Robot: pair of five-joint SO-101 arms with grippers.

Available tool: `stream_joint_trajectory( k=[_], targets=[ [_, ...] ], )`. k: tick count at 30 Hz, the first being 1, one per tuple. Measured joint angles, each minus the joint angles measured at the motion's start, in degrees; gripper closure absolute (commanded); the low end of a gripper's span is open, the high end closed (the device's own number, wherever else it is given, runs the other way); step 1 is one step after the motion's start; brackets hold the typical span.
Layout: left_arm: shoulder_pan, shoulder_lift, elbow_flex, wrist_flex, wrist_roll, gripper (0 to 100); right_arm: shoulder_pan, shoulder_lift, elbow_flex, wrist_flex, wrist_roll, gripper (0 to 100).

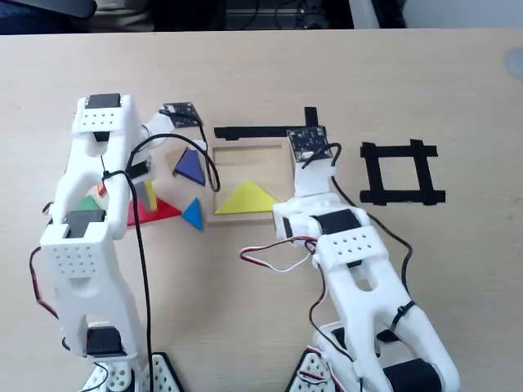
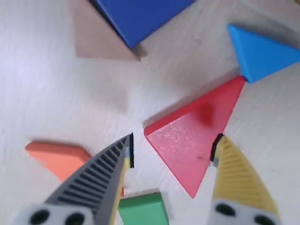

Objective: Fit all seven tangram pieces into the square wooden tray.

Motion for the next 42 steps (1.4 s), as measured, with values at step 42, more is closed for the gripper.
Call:
stream_joint_trajectory(
  k=[42],
  targets=[
    [-1.4,6.2,-6.7,7.6,-8.0,59,0.1,0.0,0.3,-0.8,0.0,78.3]
  ],
)
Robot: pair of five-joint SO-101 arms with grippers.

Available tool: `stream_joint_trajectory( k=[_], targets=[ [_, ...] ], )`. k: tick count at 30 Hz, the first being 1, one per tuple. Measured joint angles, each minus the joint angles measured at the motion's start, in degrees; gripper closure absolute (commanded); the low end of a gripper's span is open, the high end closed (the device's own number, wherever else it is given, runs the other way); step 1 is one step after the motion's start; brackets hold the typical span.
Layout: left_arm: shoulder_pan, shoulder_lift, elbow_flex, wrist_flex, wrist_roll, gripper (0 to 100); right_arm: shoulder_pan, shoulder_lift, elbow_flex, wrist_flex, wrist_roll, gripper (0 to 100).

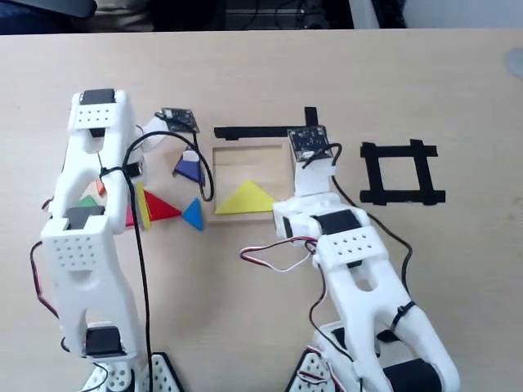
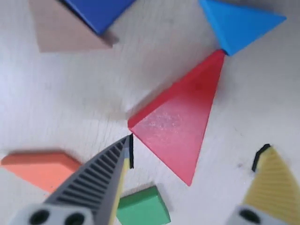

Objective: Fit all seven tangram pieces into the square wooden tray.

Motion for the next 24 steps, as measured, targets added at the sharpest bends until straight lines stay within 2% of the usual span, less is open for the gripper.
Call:
stream_joint_trajectory(
  k=[10,21,24],
  targets=[
    [0.2,4.0,-0.1,-7.6,-0.3,59,0.0,0.0,0.0,0.0,0.0,78.3],
    [-0.6,4.9,-0.4,-7.6,-0.4,60,0.0,0.0,0.0,0.0,0.0,78.3],
    [-1.8,4.9,-0.3,-10.1,-0.4,64,0.0,0.0,0.0,0.0,0.0,78.3]
  ],
)
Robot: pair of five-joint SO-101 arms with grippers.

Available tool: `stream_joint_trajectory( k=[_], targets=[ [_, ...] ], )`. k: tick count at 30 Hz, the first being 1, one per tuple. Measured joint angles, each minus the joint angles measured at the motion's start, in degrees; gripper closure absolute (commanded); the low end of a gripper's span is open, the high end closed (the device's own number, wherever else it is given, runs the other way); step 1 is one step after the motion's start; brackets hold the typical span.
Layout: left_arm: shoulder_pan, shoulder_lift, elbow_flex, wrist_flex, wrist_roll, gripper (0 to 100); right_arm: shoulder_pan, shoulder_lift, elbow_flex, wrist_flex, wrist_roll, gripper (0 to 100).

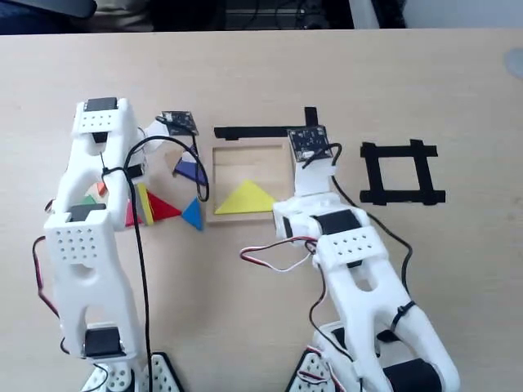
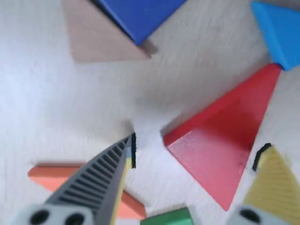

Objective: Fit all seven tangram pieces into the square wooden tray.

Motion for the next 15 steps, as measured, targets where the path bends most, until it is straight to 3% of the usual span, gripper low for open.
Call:
stream_joint_trajectory(
  k=[6,15],
  targets=[
    [-2.2,2.0,1.7,-7.6,0.0,67,0.0,0.0,0.0,0.0,0.0,78.3],
    [-4.7,3.1,-5.5,-8.3,0.0,67,0.0,0.0,0.0,0.0,0.0,78.3]
  ],
)
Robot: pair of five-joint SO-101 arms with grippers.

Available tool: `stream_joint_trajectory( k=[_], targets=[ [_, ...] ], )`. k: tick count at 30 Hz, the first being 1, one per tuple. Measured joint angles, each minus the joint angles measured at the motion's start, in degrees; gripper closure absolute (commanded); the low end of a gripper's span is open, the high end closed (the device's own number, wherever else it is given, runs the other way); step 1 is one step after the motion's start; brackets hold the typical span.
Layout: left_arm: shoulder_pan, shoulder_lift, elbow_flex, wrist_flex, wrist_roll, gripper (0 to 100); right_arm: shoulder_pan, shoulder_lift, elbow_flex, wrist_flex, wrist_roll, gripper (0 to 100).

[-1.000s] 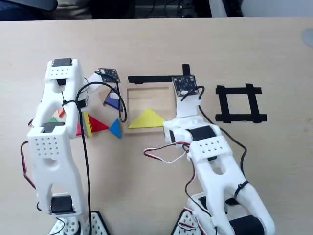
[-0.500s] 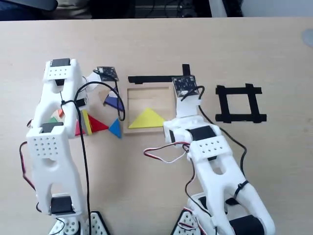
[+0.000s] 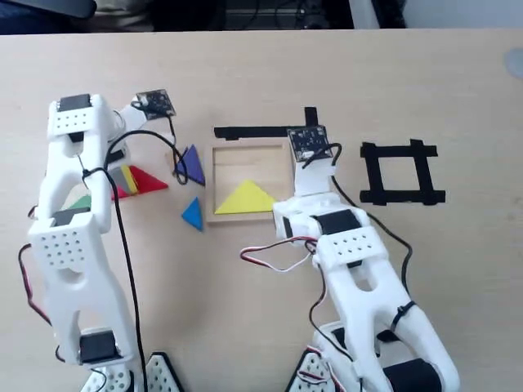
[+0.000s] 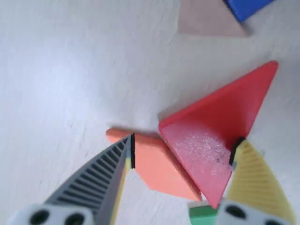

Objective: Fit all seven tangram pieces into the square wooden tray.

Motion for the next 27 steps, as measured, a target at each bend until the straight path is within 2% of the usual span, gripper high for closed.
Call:
stream_joint_trajectory(
  k=[6,13,19,27],
  targets=[
    [-0.7,2.9,-8.3,9.8,-0.7,67,0.0,0.0,0.0,0.0,0.0,78.3],
    [-0.3,3.3,-9.5,16.5,-2.0,68,0.0,0.0,0.0,0.0,1.7,78.3],
    [-0.4,2.3,-5.5,19.1,-2.5,68,0.0,0.0,0.0,0.0,2.4,78.3],
    [1.1,2.7,-7.6,19.4,-2.5,68,0.0,0.0,0.0,0.0,2.5,78.3]
  ],
)
